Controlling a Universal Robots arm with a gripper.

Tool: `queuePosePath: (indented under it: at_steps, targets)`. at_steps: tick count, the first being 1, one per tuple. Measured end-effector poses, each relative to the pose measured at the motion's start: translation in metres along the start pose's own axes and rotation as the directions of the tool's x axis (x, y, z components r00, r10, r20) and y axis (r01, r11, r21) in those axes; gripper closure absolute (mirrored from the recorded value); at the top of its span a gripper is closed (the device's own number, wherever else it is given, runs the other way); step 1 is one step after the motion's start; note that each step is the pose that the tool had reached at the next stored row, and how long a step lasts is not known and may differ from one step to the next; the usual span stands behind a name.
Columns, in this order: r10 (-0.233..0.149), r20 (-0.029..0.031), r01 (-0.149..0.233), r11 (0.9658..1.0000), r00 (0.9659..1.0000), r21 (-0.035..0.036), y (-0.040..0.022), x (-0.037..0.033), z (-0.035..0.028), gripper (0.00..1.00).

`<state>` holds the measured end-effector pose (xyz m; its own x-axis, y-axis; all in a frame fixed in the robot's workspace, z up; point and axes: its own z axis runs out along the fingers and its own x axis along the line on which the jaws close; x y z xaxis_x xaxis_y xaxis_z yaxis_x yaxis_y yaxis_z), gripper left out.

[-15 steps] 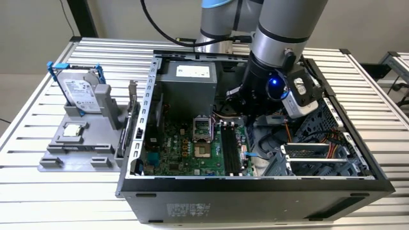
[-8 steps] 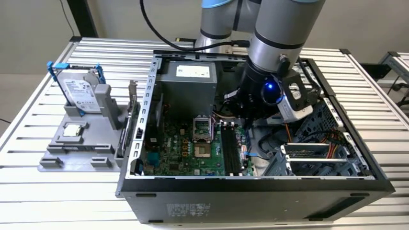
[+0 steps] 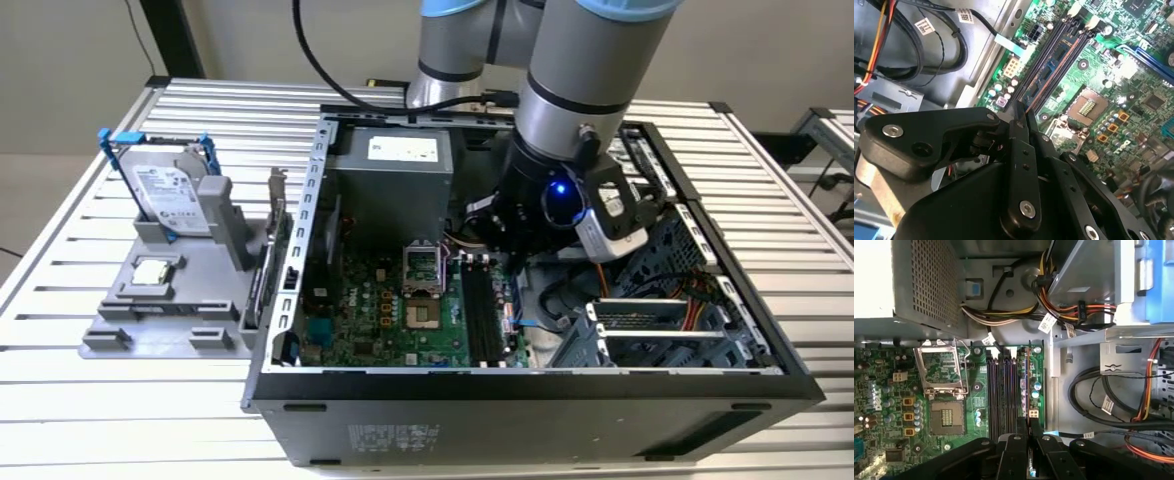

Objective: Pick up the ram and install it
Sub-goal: 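Insert the ram into the slot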

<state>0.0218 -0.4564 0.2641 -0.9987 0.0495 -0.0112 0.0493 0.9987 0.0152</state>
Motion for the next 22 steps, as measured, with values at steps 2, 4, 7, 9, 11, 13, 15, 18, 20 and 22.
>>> queuePosePath:
  at_steps: [2, 4, 7, 9, 11, 13, 15, 18, 20, 22]
  targets:
    - [-0.001, 0.0, 0.001, 1.0, 1.0, 0.0001, -0.0001, 0.0, 0.0032, 1.0]
    - [-0.001, 0.0, 0.001, 1.0, 1.0, 0.0, -0.0009, 0.0, 0.0048, 1.0]
    - [-0.001, -0.0001, 0.001, 1.0, 1.0, 0.0002, -0.0019, 0.0, 0.0083, 1.0]
    - [-0.002, -0.0001, 0.002, 1.0, 1.0, 0.0001, -0.0034, -0.0001, 0.0106, 1.0]
    - [-0.002, -0.0001, 0.002, 1.0, 1.0, 0.0003, -0.0052, -0.0001, 0.0122, 1.0]
    - [-0.002, -0.0001, 0.002, 1.0, 1.0, 0.0003, -0.0063, -0.0001, 0.0138, 1.0]
    - [-0.002, -0.0001, 0.002, 1.0, 1.0, 0.0007, -0.0067, 0.0, 0.0159, 1.0]
    - [-0.003, -0.0001, 0.003, 1.0, 1.0, 0.0017, -0.0069, 0.0003, 0.0193, 1.0]
    - [-0.003, 0.0, 0.003, 1.0, 1.0, 0.0026, -0.0071, 0.0007, 0.0211, 1.0]
    - [-0.004, 0.0, 0.004, 1.0, 1.0, 0.0035, -0.0074, 0.0016, 0.0227, 1.0]
